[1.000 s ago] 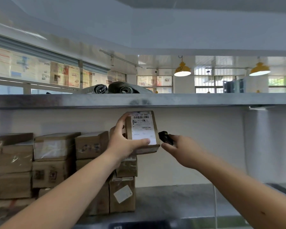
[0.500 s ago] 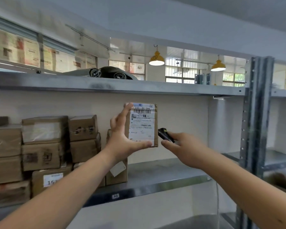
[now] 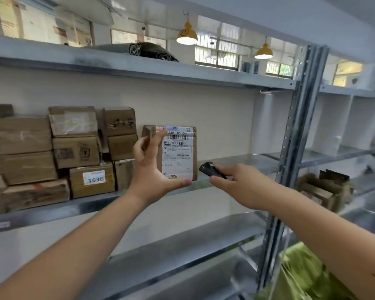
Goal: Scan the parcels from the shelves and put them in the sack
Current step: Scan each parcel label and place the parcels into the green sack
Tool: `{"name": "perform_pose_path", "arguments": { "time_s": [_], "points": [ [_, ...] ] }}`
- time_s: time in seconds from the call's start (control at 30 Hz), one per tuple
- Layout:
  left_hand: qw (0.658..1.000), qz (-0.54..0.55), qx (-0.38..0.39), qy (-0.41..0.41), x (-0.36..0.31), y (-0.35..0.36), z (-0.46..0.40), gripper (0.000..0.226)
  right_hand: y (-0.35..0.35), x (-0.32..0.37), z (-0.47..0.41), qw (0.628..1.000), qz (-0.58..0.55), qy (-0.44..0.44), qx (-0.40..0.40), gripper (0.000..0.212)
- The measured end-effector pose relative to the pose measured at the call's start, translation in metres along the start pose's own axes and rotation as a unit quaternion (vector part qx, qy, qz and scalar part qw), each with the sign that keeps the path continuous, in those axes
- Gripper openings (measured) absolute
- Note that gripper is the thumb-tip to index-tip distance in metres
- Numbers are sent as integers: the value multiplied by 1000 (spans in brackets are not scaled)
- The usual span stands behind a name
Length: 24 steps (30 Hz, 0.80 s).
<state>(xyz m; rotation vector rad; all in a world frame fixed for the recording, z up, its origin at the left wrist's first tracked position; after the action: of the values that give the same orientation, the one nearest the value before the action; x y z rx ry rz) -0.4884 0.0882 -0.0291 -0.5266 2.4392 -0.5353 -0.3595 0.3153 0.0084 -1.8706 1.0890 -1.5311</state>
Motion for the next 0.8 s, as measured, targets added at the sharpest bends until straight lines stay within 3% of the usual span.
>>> {"name": "perform_pose_path", "arguments": {
  "time_s": [0.33,0.8],
  "points": [
    [998,-64,28,1,14,19,55,133,38,13,82,990,63,65,106,57],
    [997,-36,63,29,6,73,57,132,39,-25,114,977,107,138,127,57]
  ]
}}
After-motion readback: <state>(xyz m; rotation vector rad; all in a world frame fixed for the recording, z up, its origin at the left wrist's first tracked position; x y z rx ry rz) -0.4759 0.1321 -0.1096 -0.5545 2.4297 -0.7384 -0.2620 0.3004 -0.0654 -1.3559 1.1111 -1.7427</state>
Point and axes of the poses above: each hand's wrist, its own z-axis away from the middle knuckle, its own y-axis out of the palm, x = y × z, the point moved 1 cm from there along -z, towards the middle knuckle, and after that the axes turned 12 degrees about -z, right-handed, at the moved point
